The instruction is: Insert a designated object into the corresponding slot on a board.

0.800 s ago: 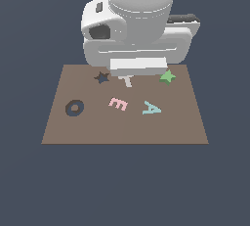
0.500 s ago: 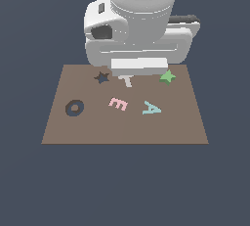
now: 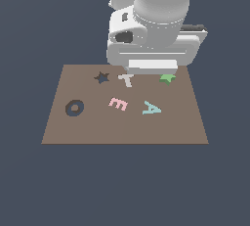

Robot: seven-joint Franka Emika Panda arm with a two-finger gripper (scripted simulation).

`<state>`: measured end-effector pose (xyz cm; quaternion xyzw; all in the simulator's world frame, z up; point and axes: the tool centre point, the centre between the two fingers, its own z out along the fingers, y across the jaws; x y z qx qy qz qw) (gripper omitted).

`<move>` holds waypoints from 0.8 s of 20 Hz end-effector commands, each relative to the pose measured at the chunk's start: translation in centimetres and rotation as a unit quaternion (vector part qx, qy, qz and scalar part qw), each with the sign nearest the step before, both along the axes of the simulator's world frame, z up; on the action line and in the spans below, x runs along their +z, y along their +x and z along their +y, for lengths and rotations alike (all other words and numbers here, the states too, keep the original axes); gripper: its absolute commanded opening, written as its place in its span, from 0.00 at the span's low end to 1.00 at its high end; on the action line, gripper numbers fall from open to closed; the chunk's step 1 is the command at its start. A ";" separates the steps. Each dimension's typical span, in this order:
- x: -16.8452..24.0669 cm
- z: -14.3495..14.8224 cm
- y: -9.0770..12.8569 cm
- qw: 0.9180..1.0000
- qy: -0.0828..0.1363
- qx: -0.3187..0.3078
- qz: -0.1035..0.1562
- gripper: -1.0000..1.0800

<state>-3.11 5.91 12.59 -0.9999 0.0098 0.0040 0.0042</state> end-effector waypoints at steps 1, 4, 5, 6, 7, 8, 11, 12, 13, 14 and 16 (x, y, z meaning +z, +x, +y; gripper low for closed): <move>-1.2 1.5 -1.0 1.000 -0.001 -0.009 0.000 0.96; -2.8 3.4 -2.2 1.000 -0.001 -0.023 -0.001 0.96; -3.3 4.1 -2.5 1.000 -0.002 -0.027 -0.002 0.96; -3.8 4.7 -2.9 0.999 -0.002 -0.032 -0.002 0.96; -4.2 5.3 -3.2 0.999 -0.002 -0.035 -0.002 0.96; -4.7 5.8 -3.5 0.999 -0.002 -0.039 -0.002 0.96; -5.8 7.2 -4.1 0.999 -0.003 -0.048 -0.003 0.96; -6.1 7.6 -4.3 0.999 -0.003 -0.051 -0.003 0.96; -6.4 8.0 -4.5 0.999 -0.004 -0.053 -0.003 0.96; -6.6 8.3 -4.6 0.998 -0.004 -0.055 -0.003 0.96; -7.1 8.9 -4.8 0.998 -0.004 -0.059 -0.003 0.96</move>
